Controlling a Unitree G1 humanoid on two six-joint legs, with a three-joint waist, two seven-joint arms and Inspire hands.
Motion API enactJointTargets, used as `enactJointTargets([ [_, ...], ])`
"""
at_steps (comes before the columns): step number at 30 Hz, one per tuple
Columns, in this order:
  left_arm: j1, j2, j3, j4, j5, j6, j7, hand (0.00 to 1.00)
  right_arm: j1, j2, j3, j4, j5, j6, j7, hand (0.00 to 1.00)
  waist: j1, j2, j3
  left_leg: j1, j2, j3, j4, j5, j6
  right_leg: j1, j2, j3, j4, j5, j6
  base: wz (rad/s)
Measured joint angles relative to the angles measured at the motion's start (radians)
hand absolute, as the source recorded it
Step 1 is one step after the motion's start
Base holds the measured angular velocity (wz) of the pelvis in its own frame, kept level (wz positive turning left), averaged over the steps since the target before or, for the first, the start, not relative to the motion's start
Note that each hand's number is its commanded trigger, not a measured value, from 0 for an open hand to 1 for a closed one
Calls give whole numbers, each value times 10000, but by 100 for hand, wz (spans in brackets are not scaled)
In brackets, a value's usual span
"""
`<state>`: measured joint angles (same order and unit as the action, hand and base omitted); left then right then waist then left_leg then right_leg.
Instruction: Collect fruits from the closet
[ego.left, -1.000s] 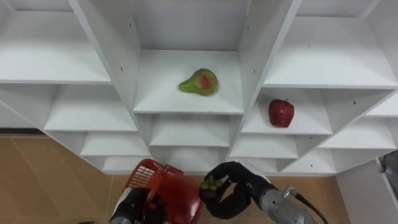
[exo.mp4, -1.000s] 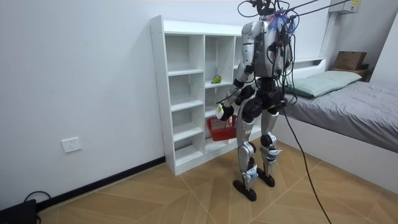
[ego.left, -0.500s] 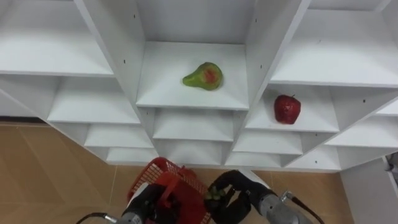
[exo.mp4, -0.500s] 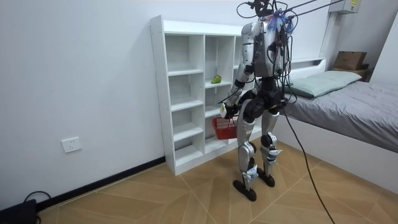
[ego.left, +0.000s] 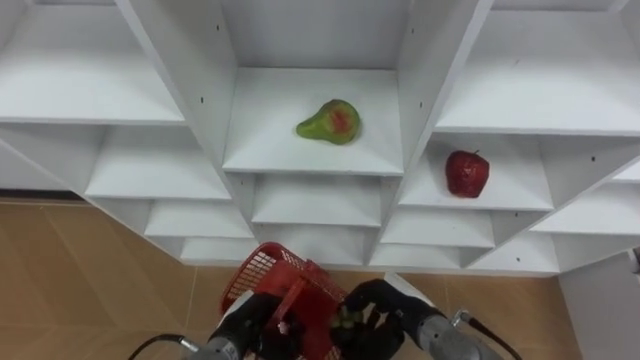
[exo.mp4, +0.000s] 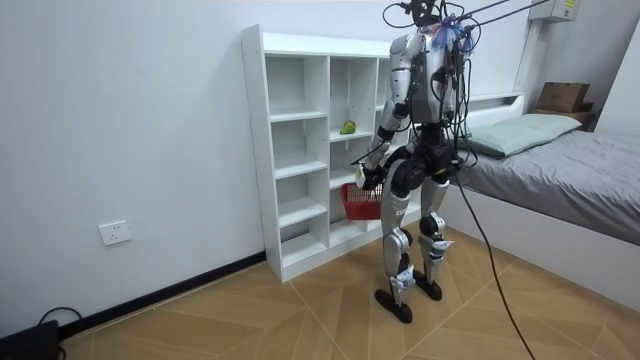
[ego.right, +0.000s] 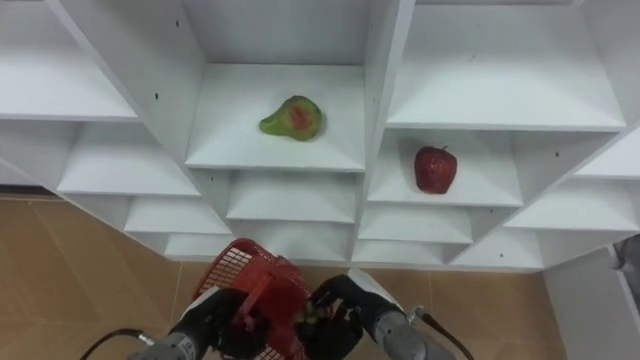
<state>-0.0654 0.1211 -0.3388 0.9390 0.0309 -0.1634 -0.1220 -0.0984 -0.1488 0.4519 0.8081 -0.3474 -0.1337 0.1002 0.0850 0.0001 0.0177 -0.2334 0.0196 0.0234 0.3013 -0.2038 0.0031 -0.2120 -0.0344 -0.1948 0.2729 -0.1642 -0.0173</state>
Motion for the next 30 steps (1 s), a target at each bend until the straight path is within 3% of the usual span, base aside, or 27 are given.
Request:
enactJointTargets([
  [13, -32, -4, -244, -1, 9, 2, -190, 100, -147, 6, 46, 108, 17, 3, -244, 100, 2, 39, 22, -177, -3, 10, 26, 26, 4, -168, -5, 8, -12, -9, -13, 0],
  [14, -32, -3, -272, -1, 9, 3, -199, 100, -148, 6, 48, 110, 25, 3, -244, 69, -11, 40, 22, -175, -1, 8, 28, 26, 4, -160, -5, 0, -11, -9, -13, 0],
  [15, -35, -3, -278, -1, 6, 2, -227, 100, -155, 6, 47, 110, 82, 3, -251, 51, -22, 40, 21, -170, 1, 8, 28, 26, 3, -158, -5, -3, -3, -9, -13, 0],
  [16, -36, -2, -278, -1, 6, 2, -241, 100, -163, 5, 47, 110, 83, 3, -256, 1, -22, 40, 21, -169, 2, 8, 28, 26, 3, -157, -5, -4, 1, -9, -13, 0],
  [26, -44, 29, -365, -4, 9, 19, -462, 100, -195, 15, 54, 163, 377, 3, -327, 0, -70, 33, 27, -162, -2, 8, 42, 65, 6, -144, -33, -37, 41, -7, -16, 0],
  [30, -43, 64, -399, -64, 28, 60, -732, 100, -198, 26, 64, 177, 379, 3, -313, 0, -65, -28, 78, -172, -9, 36, 41, 75, 11, -159, -87, -37, 25, -19, -23, 0],
])
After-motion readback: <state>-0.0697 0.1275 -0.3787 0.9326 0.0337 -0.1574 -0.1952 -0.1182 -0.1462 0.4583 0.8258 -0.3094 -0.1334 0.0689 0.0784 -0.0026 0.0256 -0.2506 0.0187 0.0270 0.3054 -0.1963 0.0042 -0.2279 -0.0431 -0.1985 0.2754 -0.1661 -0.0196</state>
